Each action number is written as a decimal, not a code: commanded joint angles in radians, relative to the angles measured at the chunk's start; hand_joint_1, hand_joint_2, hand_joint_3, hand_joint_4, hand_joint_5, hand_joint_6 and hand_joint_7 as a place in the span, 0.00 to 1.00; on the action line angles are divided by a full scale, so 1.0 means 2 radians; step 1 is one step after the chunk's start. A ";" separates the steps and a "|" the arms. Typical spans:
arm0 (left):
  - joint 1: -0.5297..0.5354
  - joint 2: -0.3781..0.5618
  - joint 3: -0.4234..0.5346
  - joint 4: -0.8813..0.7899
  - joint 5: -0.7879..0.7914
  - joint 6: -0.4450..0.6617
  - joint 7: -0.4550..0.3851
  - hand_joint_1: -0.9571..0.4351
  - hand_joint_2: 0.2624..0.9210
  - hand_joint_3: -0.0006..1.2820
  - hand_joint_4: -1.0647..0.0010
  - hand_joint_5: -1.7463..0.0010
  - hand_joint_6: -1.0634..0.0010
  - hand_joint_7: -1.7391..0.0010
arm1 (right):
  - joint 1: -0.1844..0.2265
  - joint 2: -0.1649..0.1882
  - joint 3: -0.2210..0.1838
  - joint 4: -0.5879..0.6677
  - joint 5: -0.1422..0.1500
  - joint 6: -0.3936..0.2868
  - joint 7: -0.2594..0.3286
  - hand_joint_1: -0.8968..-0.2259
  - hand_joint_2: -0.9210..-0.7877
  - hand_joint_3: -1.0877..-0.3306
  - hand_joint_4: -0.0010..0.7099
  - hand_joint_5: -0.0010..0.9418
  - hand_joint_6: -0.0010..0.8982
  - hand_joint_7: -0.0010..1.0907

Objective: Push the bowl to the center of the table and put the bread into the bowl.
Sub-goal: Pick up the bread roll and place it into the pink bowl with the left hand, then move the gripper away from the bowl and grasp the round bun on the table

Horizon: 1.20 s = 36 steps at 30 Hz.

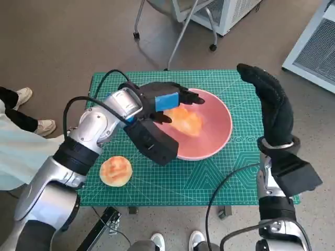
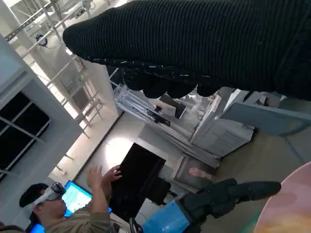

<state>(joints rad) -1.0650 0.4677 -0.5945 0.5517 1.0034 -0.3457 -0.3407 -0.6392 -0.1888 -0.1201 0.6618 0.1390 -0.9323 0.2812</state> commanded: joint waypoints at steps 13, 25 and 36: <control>0.056 0.080 0.086 -0.141 -0.097 -0.012 -0.049 0.80 1.00 0.17 0.60 0.99 0.42 0.97 | 0.012 0.002 0.002 -0.004 -0.007 0.009 -0.003 0.41 0.00 0.46 0.50 0.00 0.04 0.76; 0.162 0.191 0.198 -0.311 -0.218 -0.021 -0.142 0.73 0.83 0.04 0.59 1.00 0.43 1.00 | 0.011 0.002 0.004 -0.011 -0.011 0.014 -0.006 0.45 0.00 0.44 0.50 0.00 0.04 0.76; 0.271 0.286 0.285 -0.418 -0.273 0.019 -0.230 0.67 0.70 0.00 0.75 1.00 0.58 1.00 | 0.007 0.004 0.006 -0.017 -0.007 0.024 -0.002 0.42 0.00 0.44 0.50 0.00 0.04 0.77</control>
<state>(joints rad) -0.5786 0.9969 -0.0642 -0.2145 0.4856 -0.3367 -0.7555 -0.6354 -0.1853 -0.1123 0.6276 0.1219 -0.9043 0.2731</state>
